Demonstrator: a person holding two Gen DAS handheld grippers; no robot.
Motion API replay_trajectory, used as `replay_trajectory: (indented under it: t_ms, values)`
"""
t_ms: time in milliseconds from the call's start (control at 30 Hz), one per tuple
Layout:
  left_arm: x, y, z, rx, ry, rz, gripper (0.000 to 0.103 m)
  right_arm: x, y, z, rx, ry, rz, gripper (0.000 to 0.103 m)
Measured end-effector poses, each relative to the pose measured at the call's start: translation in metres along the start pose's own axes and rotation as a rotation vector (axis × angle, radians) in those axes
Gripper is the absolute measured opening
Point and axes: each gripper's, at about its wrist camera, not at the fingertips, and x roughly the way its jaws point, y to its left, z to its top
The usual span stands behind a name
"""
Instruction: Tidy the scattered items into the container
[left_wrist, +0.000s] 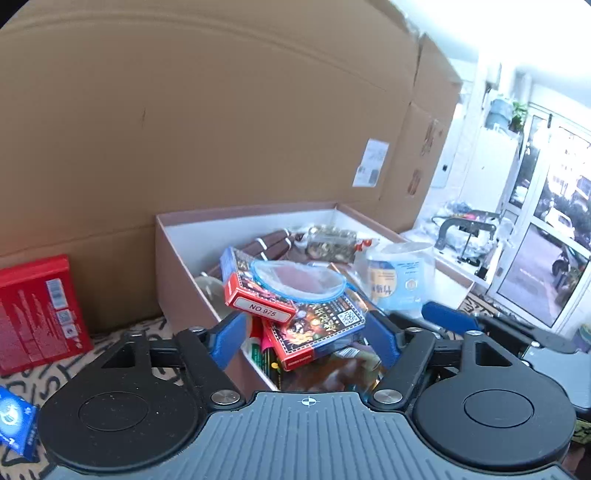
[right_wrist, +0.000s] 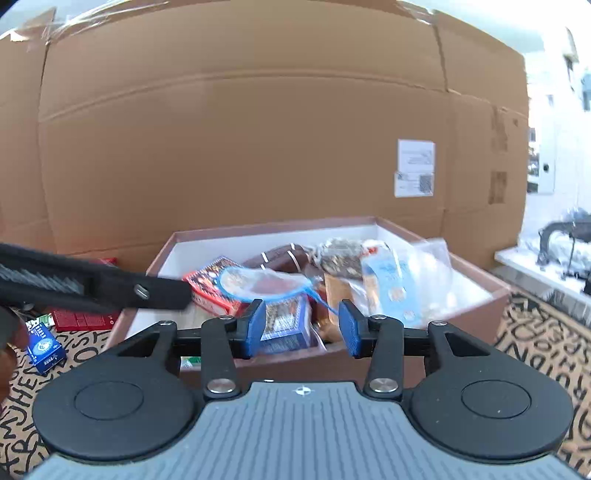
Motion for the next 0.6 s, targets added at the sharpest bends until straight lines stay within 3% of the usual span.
replay_trajectory:
  t_ms: [67, 133, 267, 333, 467, 600]
  values:
    - [-0.005, -0.001, -0.004, -0.002, -0.021, 0.023, 0.093, -0.007, -0.003, -0.006, 0.012, -0.031, -0.010, 0.047]
    - [-0.007, -0.001, -0.005, -0.011, -0.019, 0.020, 0.093, -0.009, -0.003, -0.006, 0.019, -0.047, -0.021, 0.061]
    - [-0.008, -0.001, -0.007, -0.034, -0.011, 0.022, 0.093, -0.010, 0.005, -0.007, -0.001, -0.052, -0.017, 0.072]
    - [-0.009, 0.000, -0.008, -0.037, -0.008, 0.030, 0.093, -0.014, 0.010, -0.008, -0.005, -0.047, -0.014, 0.082]
    - [-0.020, 0.003, -0.010, -0.040, -0.019, 0.053, 0.094, -0.015, 0.014, -0.008, -0.018, -0.033, -0.021, 0.086]
    - [-0.025, 0.008, -0.012, -0.053, -0.020, 0.115, 0.098, -0.020, 0.021, -0.007, -0.031, -0.027, -0.036, 0.096]
